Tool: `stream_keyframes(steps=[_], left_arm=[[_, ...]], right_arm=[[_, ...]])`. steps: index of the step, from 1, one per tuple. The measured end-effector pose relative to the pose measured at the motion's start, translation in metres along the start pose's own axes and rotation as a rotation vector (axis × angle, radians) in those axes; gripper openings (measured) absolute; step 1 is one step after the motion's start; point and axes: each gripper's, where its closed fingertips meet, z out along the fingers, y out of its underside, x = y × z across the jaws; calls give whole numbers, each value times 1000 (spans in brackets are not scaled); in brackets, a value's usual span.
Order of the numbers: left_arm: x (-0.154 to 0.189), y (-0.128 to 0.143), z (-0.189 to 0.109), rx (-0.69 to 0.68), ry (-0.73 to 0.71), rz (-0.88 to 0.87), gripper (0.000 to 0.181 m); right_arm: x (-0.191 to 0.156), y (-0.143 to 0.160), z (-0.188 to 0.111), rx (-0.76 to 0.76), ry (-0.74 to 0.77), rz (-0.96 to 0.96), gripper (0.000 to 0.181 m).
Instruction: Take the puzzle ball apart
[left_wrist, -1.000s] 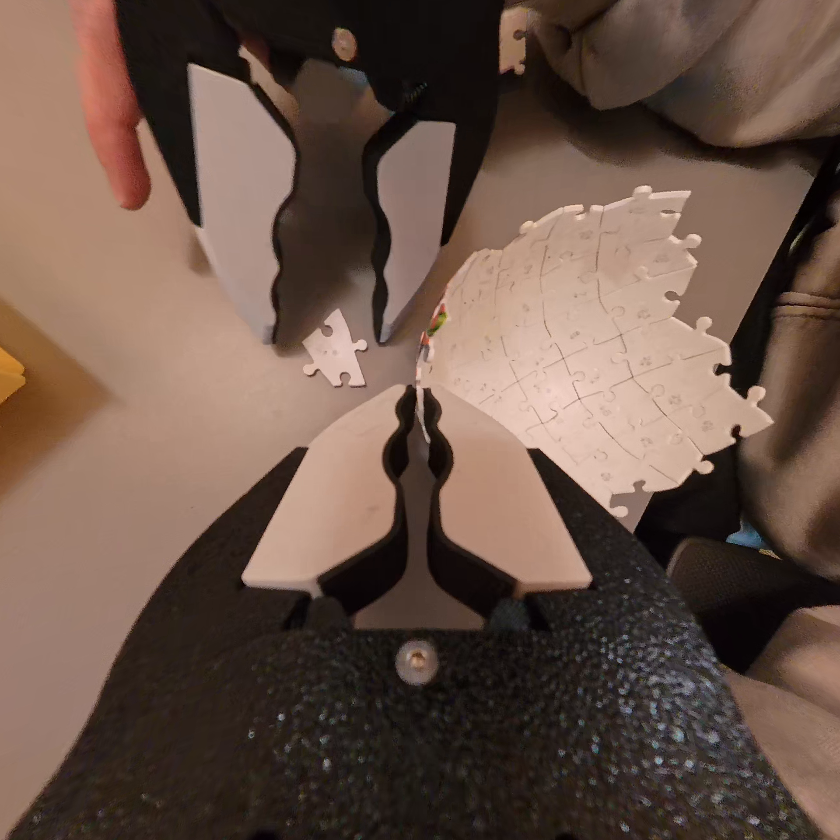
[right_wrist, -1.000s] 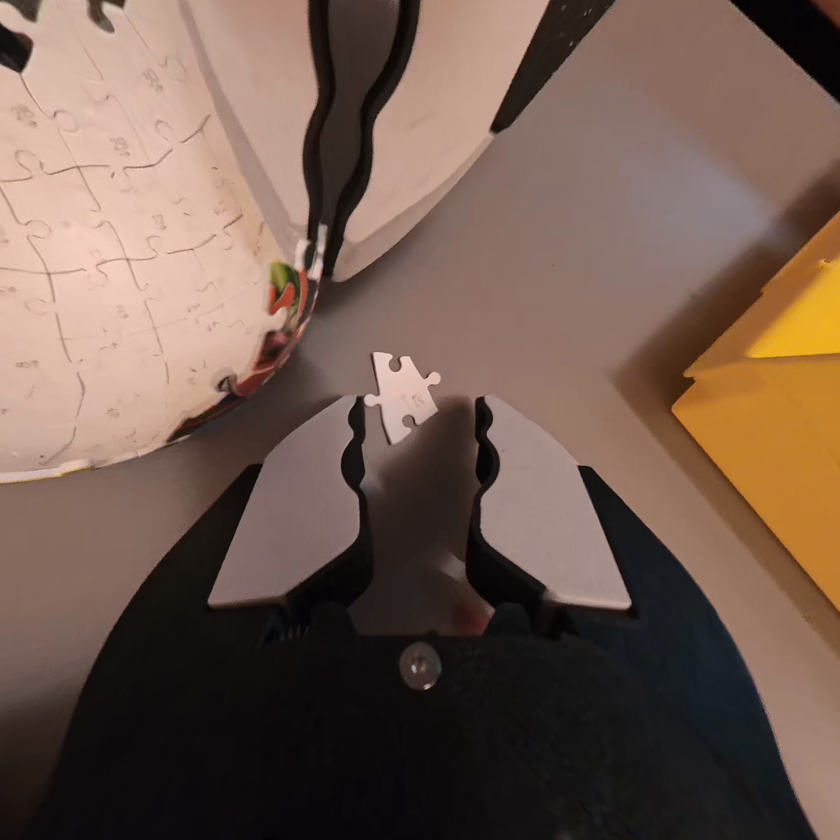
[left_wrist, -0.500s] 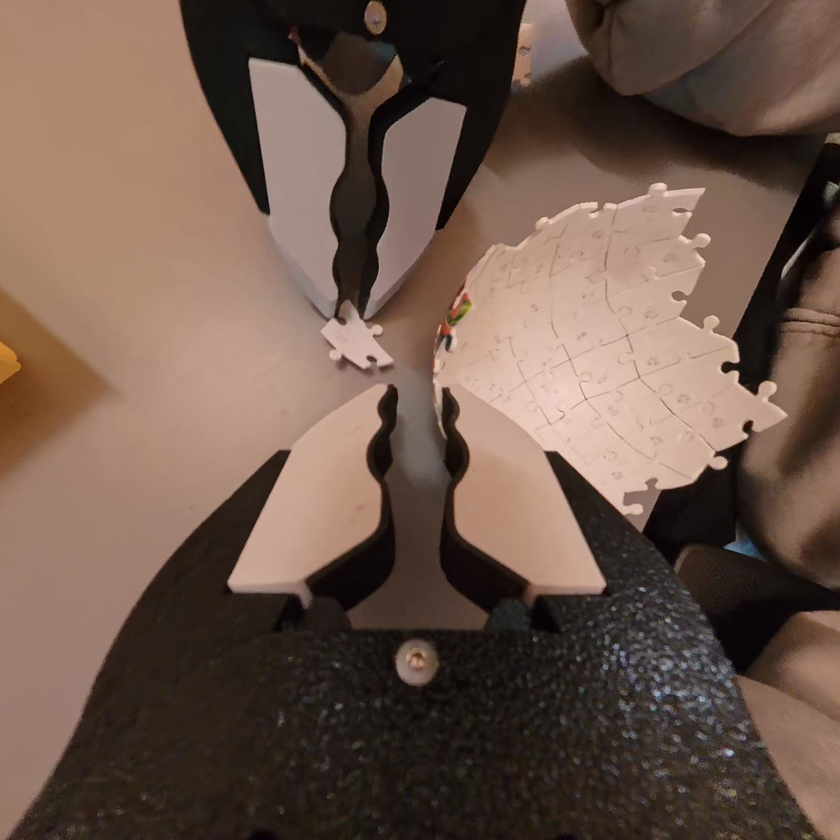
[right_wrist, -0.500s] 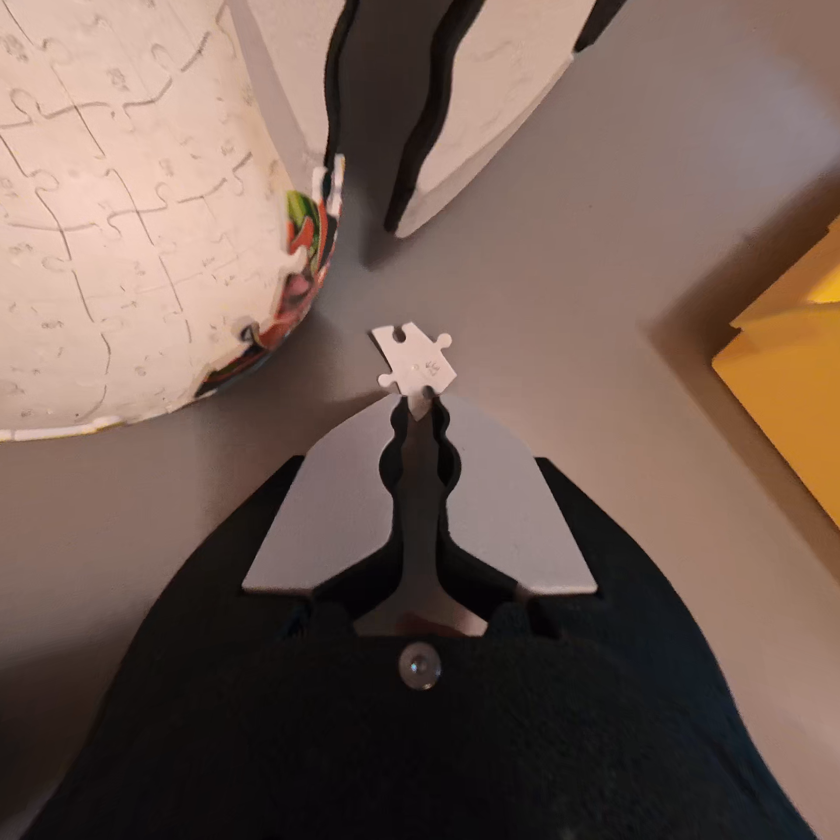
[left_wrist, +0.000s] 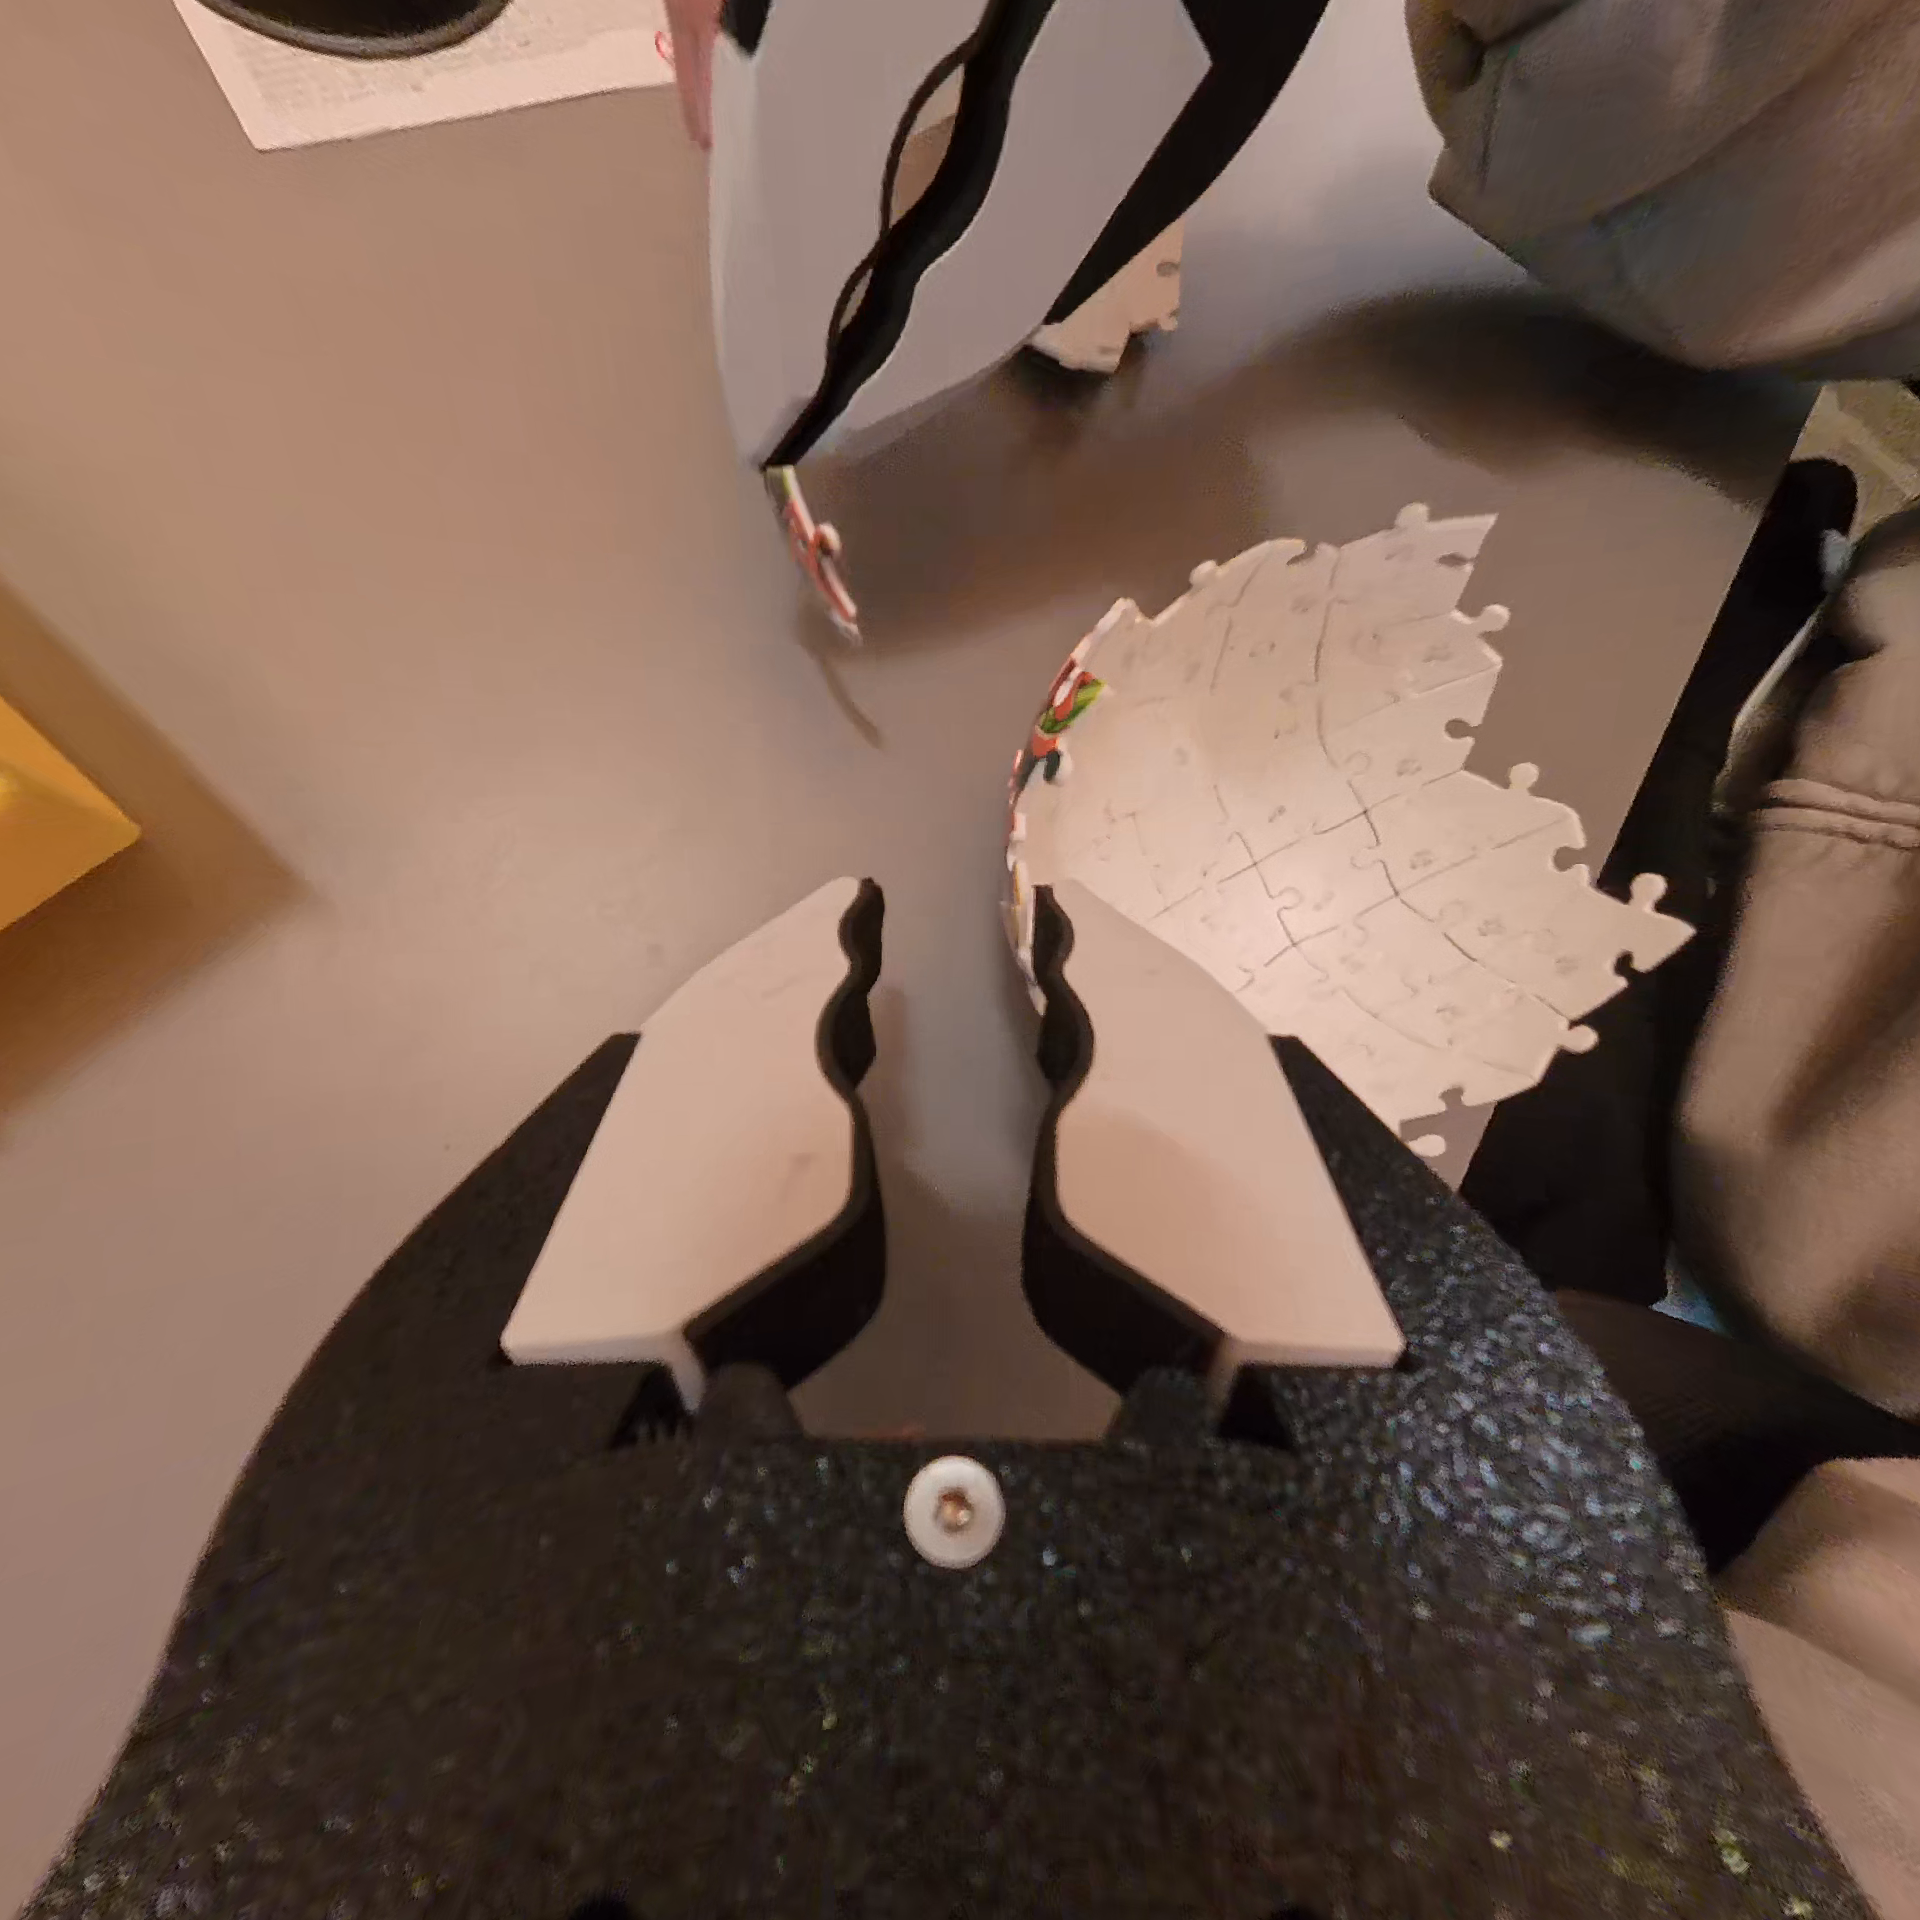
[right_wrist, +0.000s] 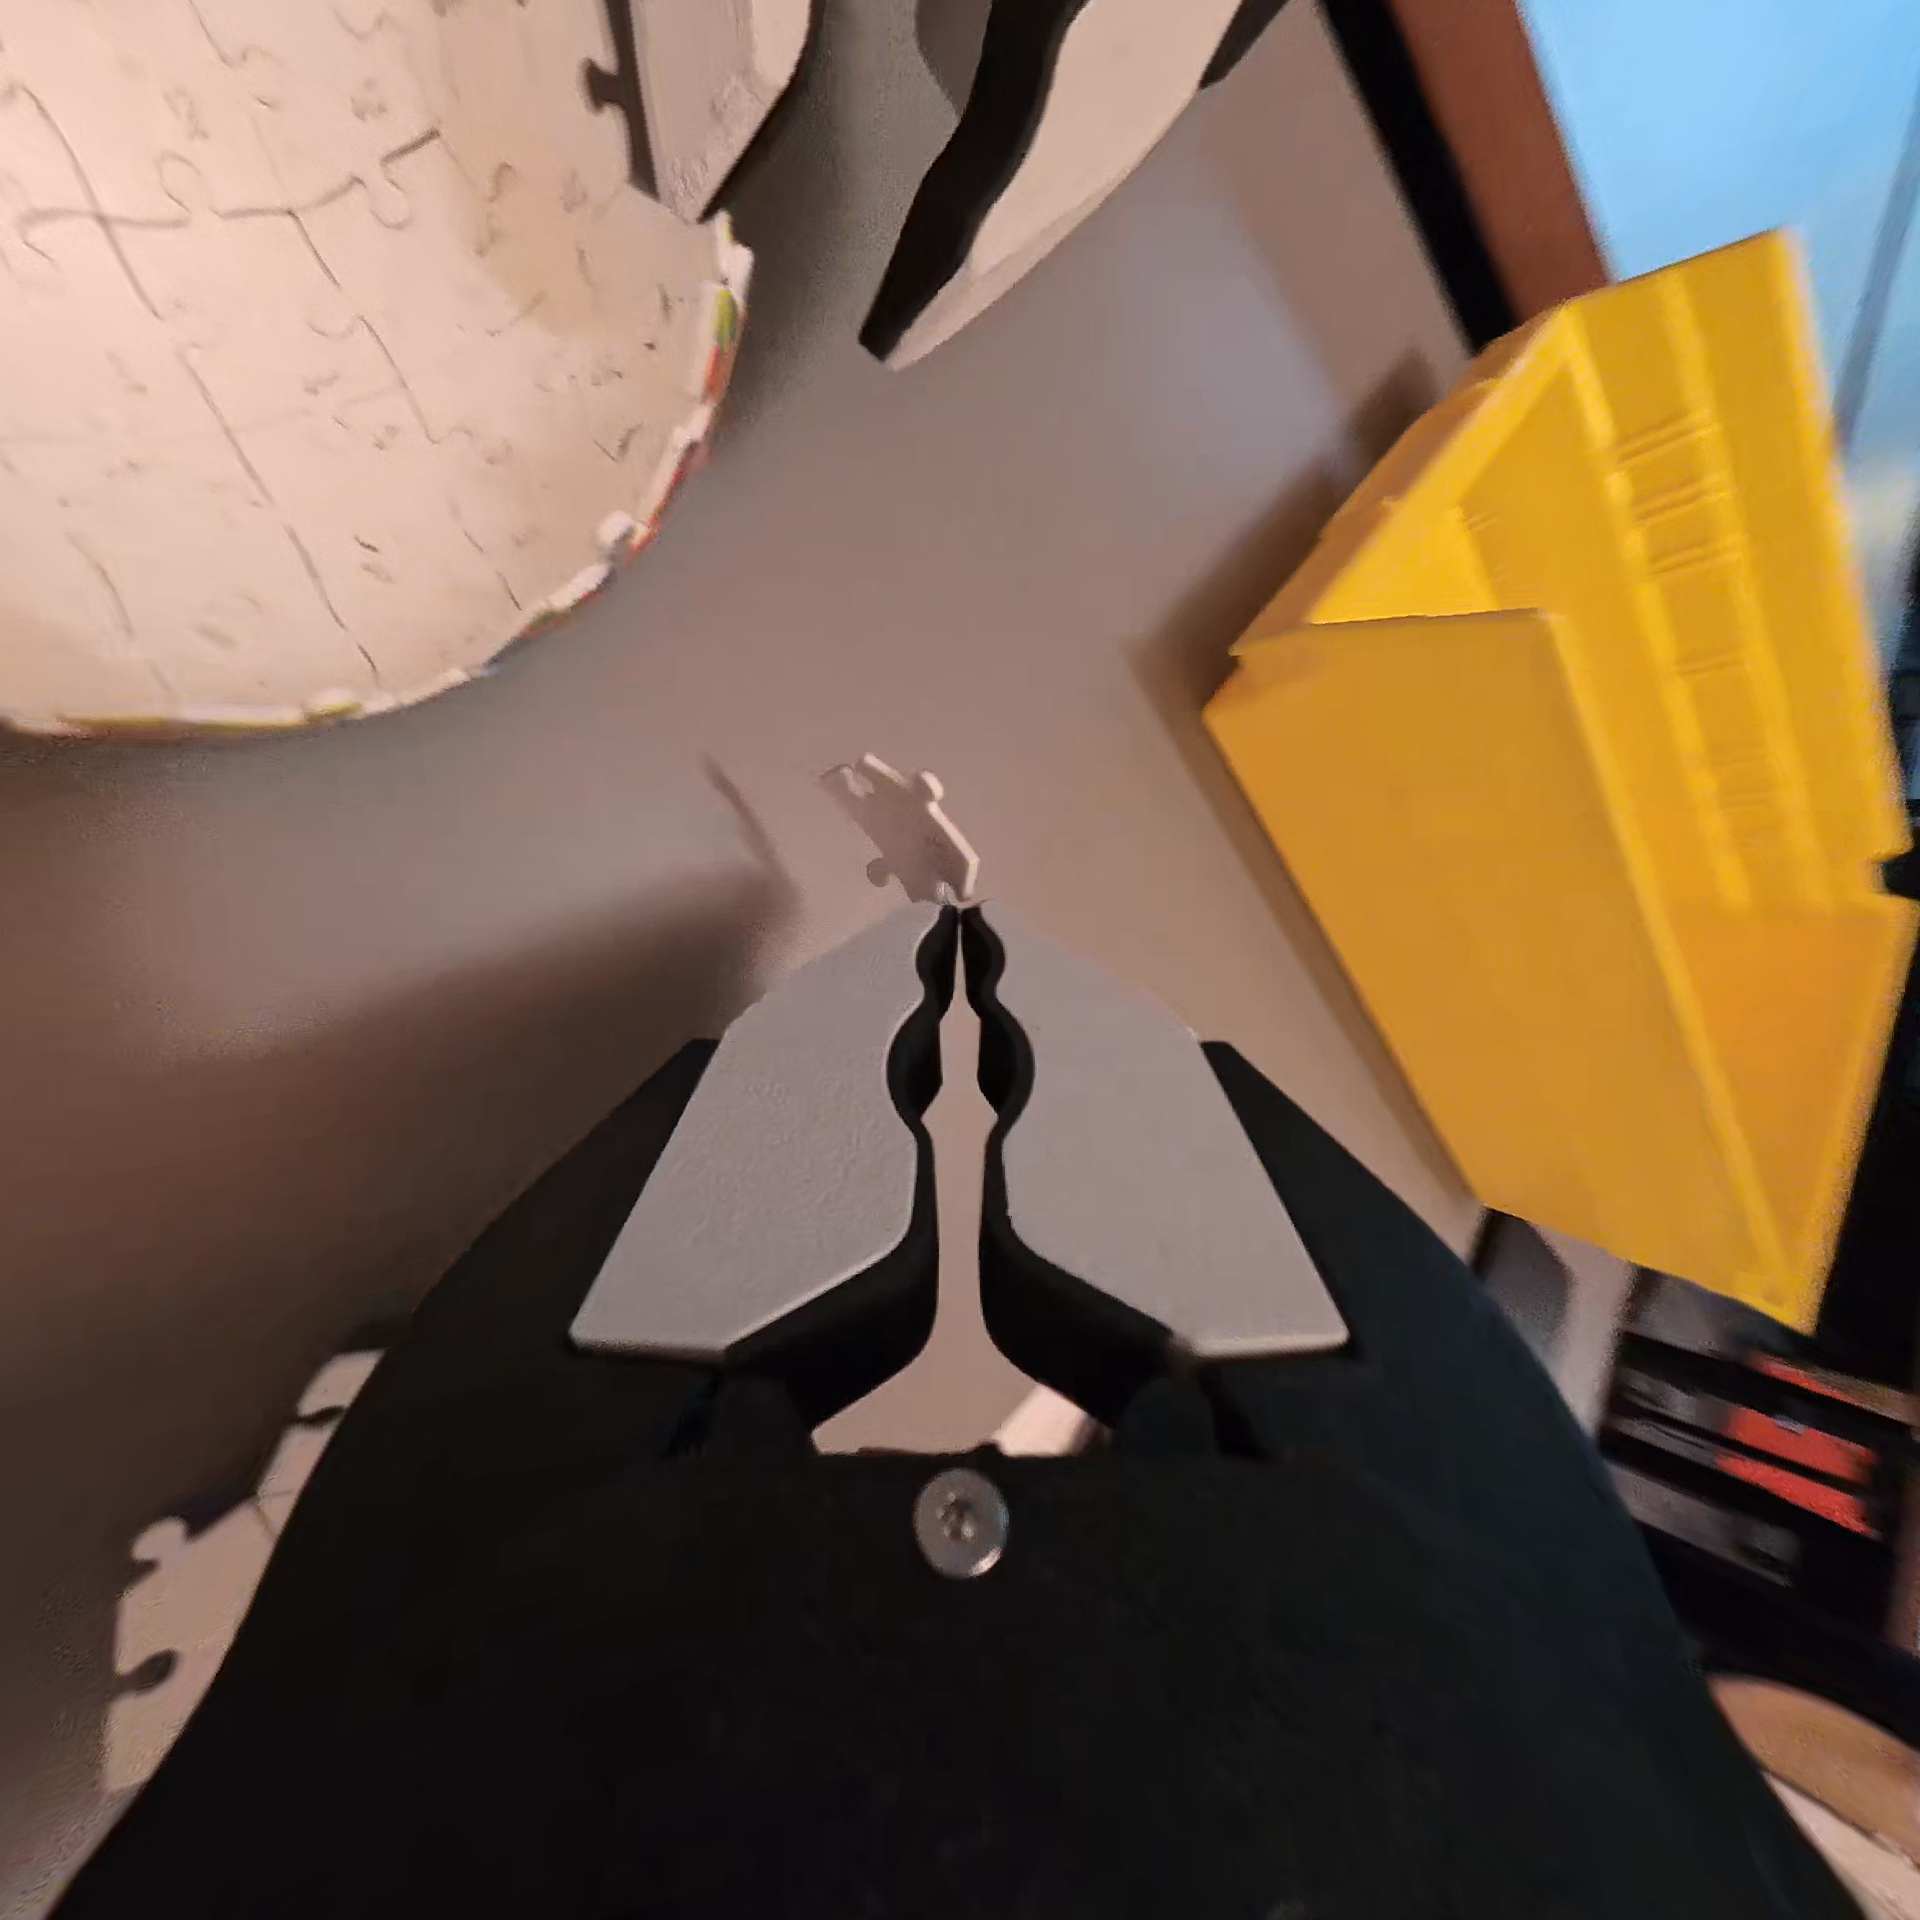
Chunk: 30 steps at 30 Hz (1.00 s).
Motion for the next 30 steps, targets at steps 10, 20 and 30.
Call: stream_keyframes(steps=[10, 20, 30], left_arm=[[6, -19, -16, 88, -32, -36, 31], [51, -83, -26, 106, -167, -1, 29], [89, -108, -18, 129, -135, 43, 1]], right_arm=[[-15, 13, -38, -111, -98, 287, 1], [-19, -45, -91, -122, -144, 361, 1], [-30, -95, -115, -26, -110, 434, 1]])
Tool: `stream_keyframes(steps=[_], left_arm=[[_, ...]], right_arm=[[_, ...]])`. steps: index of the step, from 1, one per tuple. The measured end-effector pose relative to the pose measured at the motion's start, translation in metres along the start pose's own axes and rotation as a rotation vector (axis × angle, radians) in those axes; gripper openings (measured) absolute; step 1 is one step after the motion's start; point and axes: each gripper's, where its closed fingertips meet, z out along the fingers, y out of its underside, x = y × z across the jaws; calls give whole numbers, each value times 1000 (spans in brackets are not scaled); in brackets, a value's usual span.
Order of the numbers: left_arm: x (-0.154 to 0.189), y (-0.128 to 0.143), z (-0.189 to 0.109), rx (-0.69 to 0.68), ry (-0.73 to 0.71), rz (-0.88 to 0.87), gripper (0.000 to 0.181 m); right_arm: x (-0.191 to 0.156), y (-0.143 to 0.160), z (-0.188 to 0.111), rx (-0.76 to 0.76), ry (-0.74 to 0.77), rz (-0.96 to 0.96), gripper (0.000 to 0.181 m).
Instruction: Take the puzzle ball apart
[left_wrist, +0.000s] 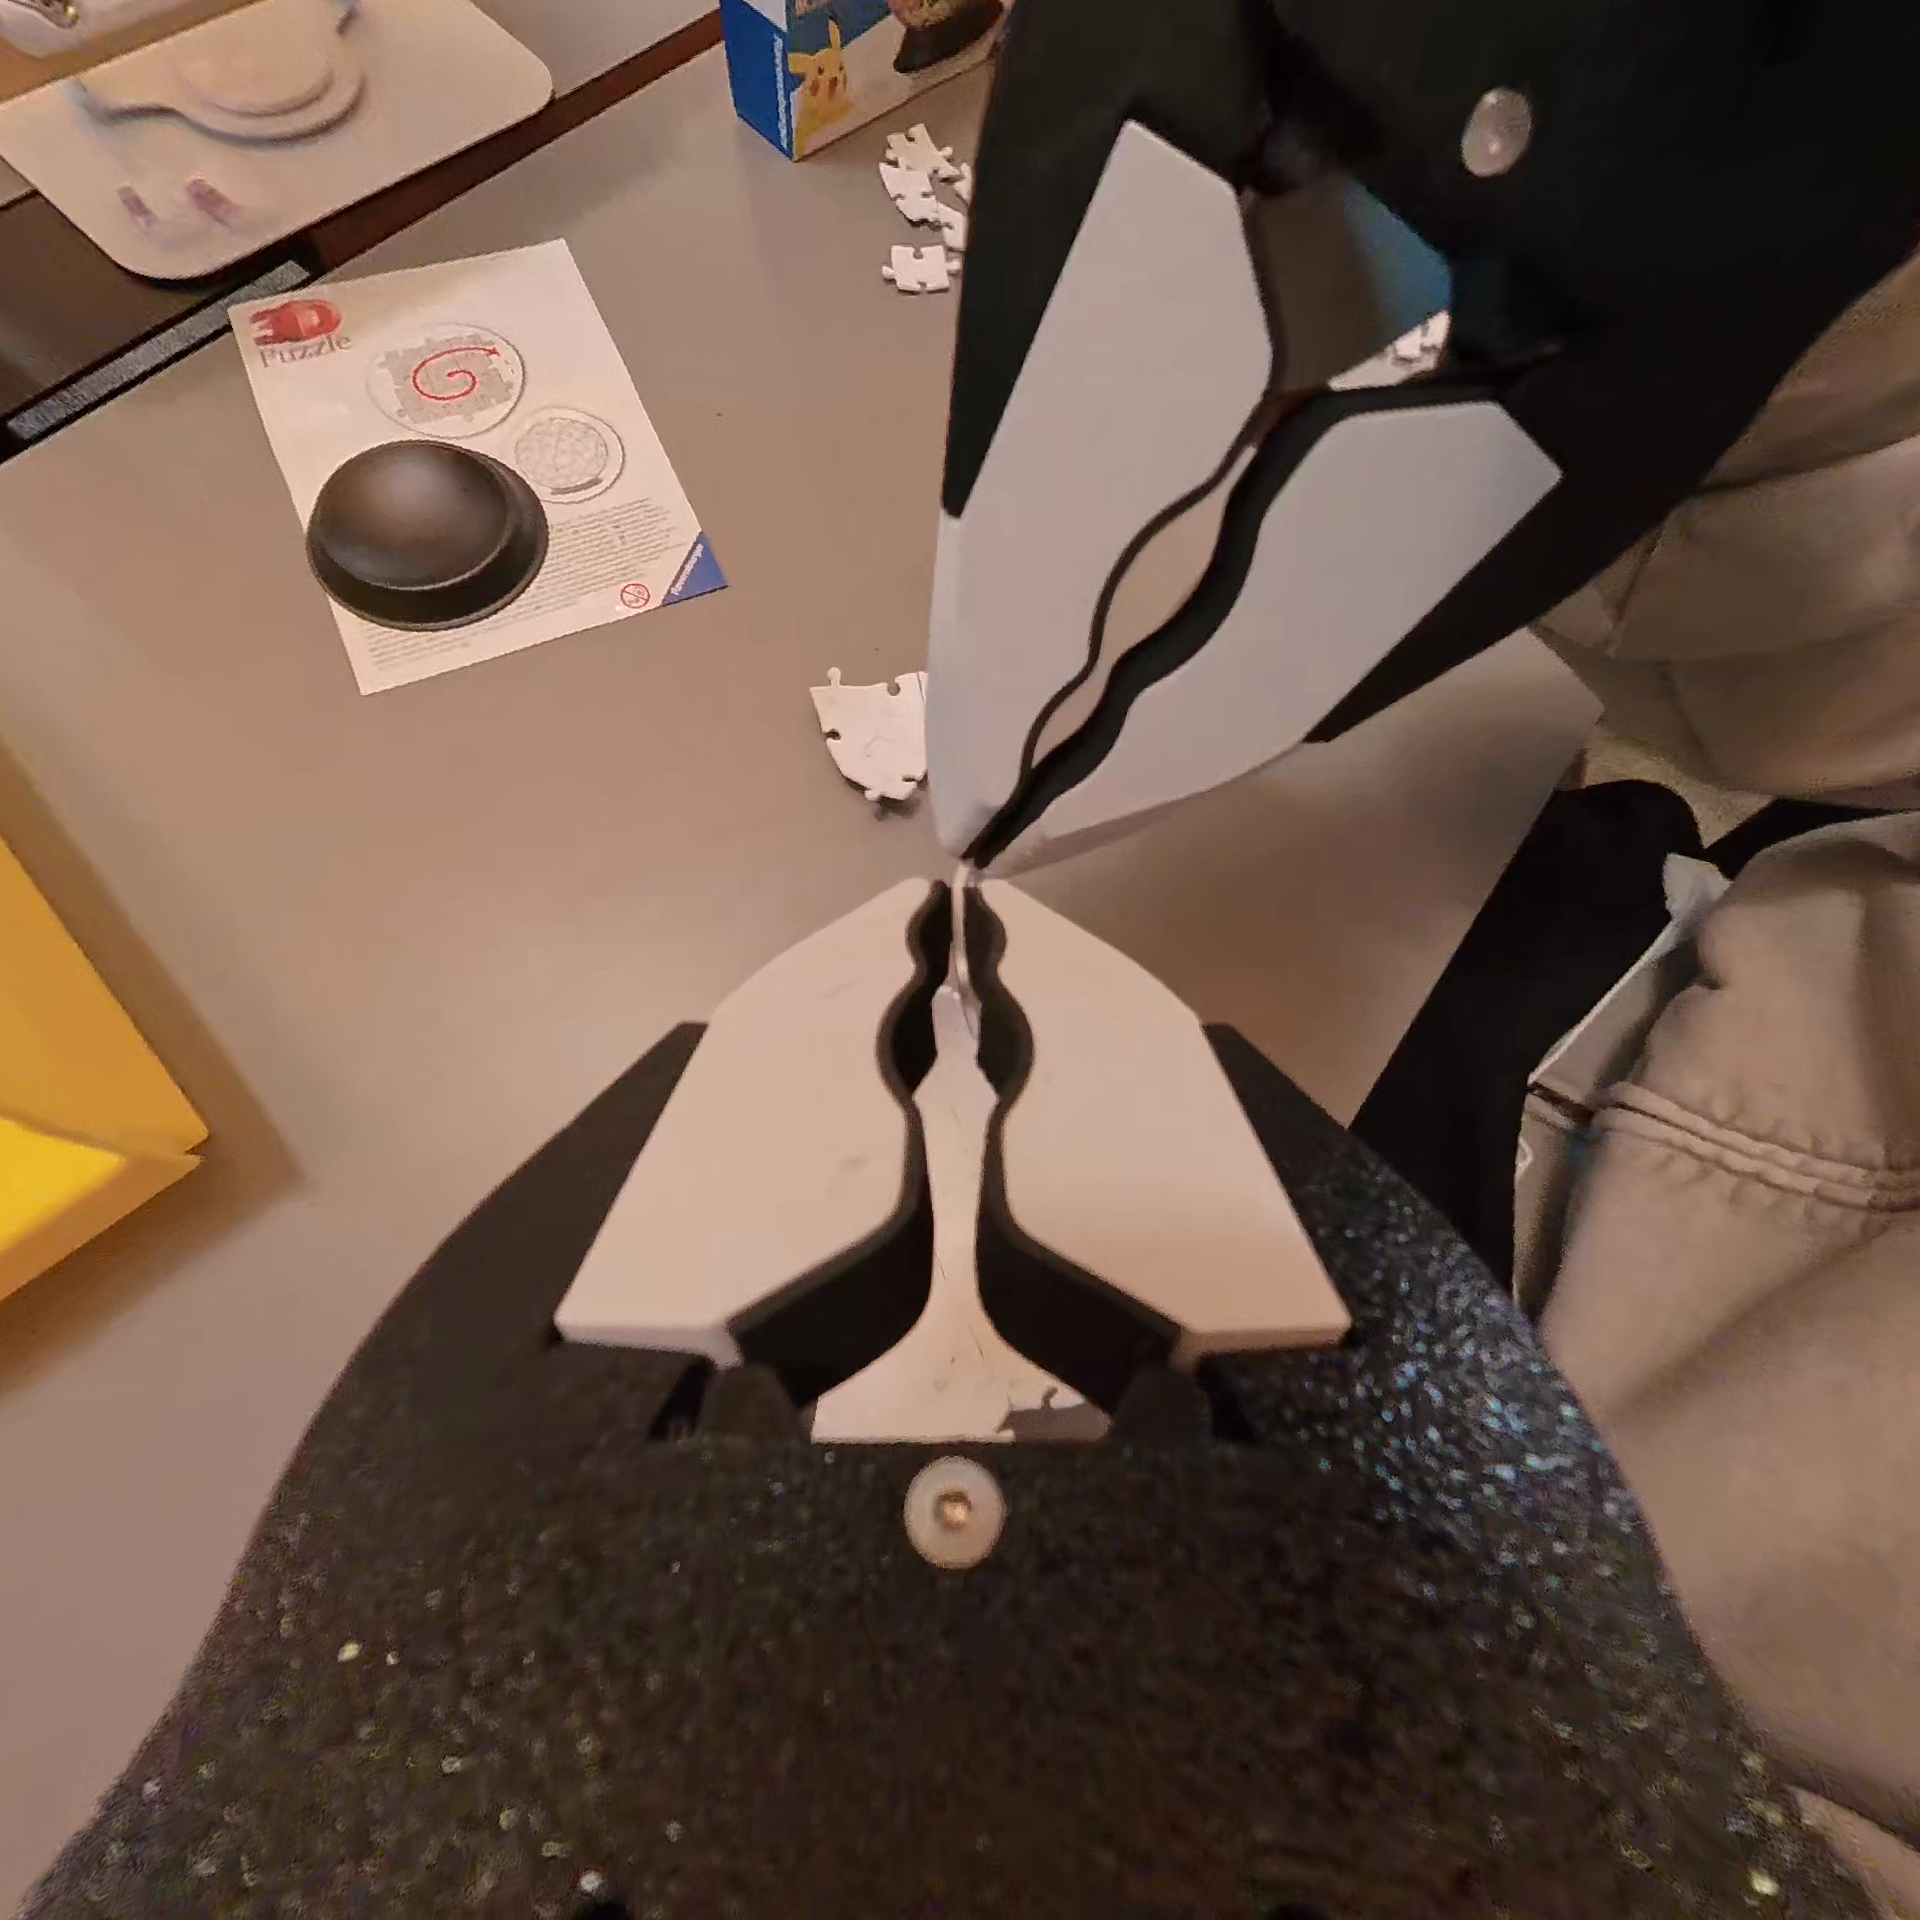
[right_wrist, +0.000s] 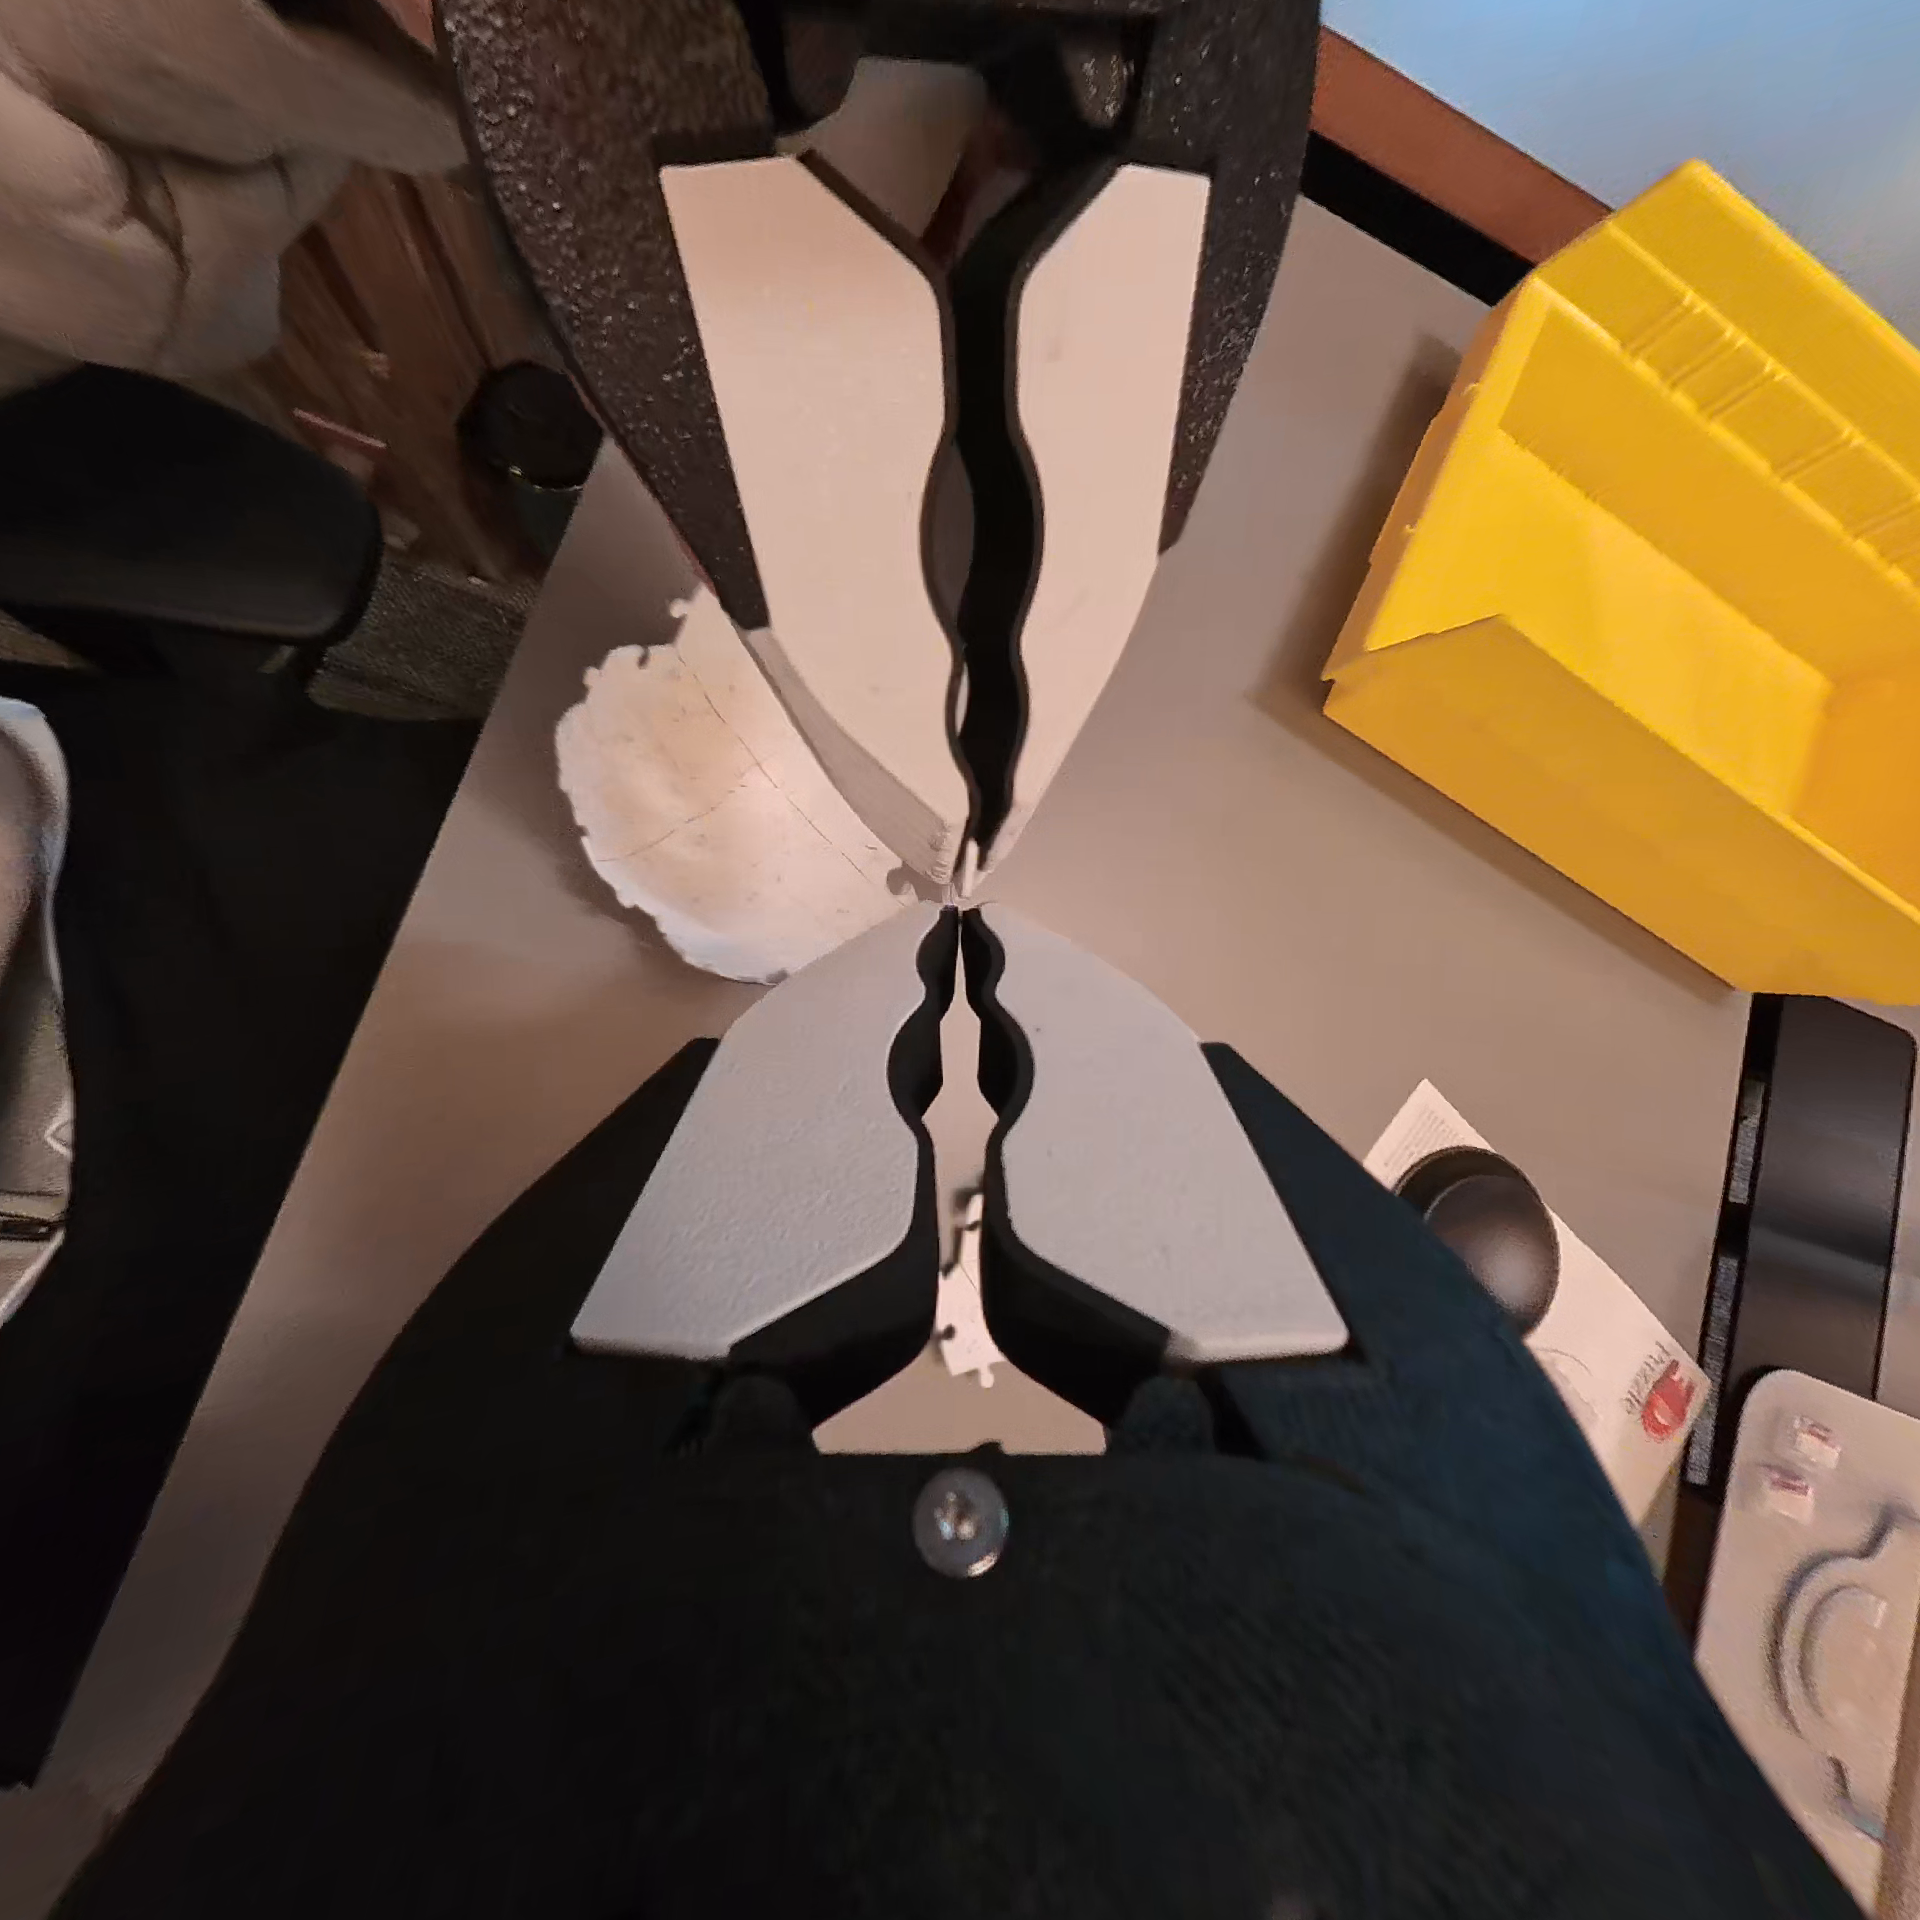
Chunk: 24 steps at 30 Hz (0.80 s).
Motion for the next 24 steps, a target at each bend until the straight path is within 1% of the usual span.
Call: stream_keyframes(steps=[4, 9, 11, 13, 14, 16, 17, 18, 19, 22, 24], left_arm=[[2, 5, -3, 15, -8, 26, 1], [-11, 5, -13, 174, 34, -89, 2], [-13, 1, -19, 278, 75, -124, 2], [-14, -5, -26, 380, 120, -154, 1], [-15, -6, -27, 416, 129, -163, 1], [-16, -6, -29, 458, 149, -172, 1], [-16, -6, -28, 473, 151, -174, 1], [-17, -6, -28, 486, 152, -169, 1], [-16, -6, -28, 498, 155, -161, 1], [-16, -2, -26, 502, 162, -149, 1], [-14, 6, -21, 450, 175, -143, 4]], right_arm=[[-2, -4, 3, 38, -4, 0, 2], [11, -10, 1, 154, 23, 79, 4], [8, -13, 2, 216, -24, 119, 13], [14, -18, 5, 278, -10, 170, 26], [15, -21, 8, 304, -20, 191, 30], [12, -26, 11, 357, -58, 214, 27], [12, -29, 11, 387, -66, 219, 19], [14, -31, 10, 411, -65, 221, 7], [14, -31, 11, 420, -69, 224, 7], [11, -27, 14, 389, -103, 205, 3], [8, -18, 18, 313, -118, 182, 3]])
